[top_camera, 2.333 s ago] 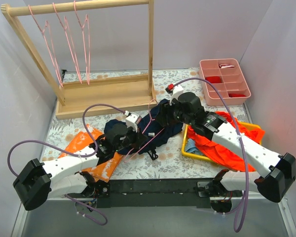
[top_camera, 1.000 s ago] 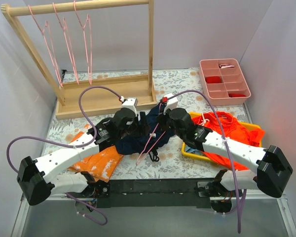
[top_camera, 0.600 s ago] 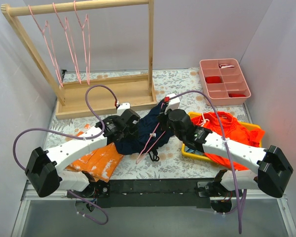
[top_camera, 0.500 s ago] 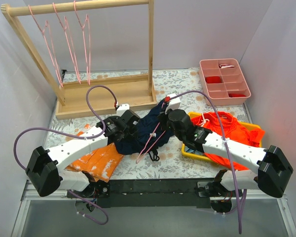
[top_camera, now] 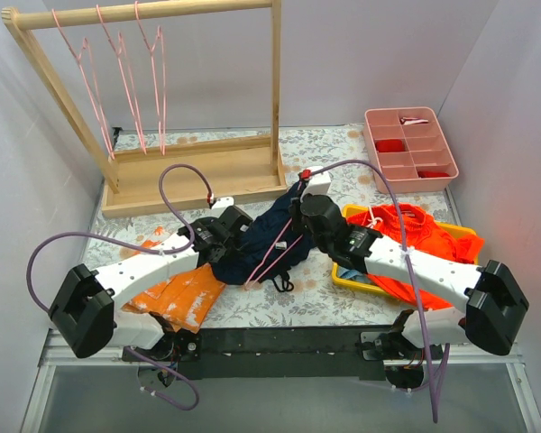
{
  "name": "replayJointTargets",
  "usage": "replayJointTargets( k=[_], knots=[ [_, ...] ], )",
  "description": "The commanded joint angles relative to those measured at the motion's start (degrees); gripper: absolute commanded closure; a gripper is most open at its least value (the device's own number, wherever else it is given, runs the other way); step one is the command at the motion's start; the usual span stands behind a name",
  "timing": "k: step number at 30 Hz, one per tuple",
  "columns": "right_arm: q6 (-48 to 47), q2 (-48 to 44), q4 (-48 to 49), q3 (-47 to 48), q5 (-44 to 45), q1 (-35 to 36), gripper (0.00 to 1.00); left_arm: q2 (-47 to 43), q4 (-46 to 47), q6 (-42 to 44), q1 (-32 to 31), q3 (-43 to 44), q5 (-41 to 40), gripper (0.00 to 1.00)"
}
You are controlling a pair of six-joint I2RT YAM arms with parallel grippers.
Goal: Place the shorts on the hanger
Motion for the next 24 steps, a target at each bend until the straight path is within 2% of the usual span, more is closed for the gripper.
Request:
replayJointTargets(
  k=[1, 5, 12, 19, 24],
  knots=[
    [2.6, 2.8, -1.7, 6.0, 5.4, 0.5, 0.99, -5.7, 0.8, -1.2, 0.4, -2.8, 1.6, 1.0],
    [3.9, 5.3, -4.0, 9.6, 10.7, 0.6, 0.99, -12.9, -0.4, -2.5, 0.4, -5.0, 3.5, 1.0],
    [5.4, 10.2, -6.1, 14.6, 14.9, 0.5, 0.99, -20.8, -4.3, -4.8, 0.4, -6.4, 5.0, 1.0],
    [10.4, 17.2, -15.7, 25.3, 21.5, 0.5, 0.99, -24.7, -5.9, -3.8, 0.4, -4.5, 8.2, 1.0],
    [12.7, 20.5, -17.8, 30.2, 24.8, 0.5, 0.99, -25.0, -10.6, -2.4, 0.4, 0.0, 8.5, 1.0]
  ],
)
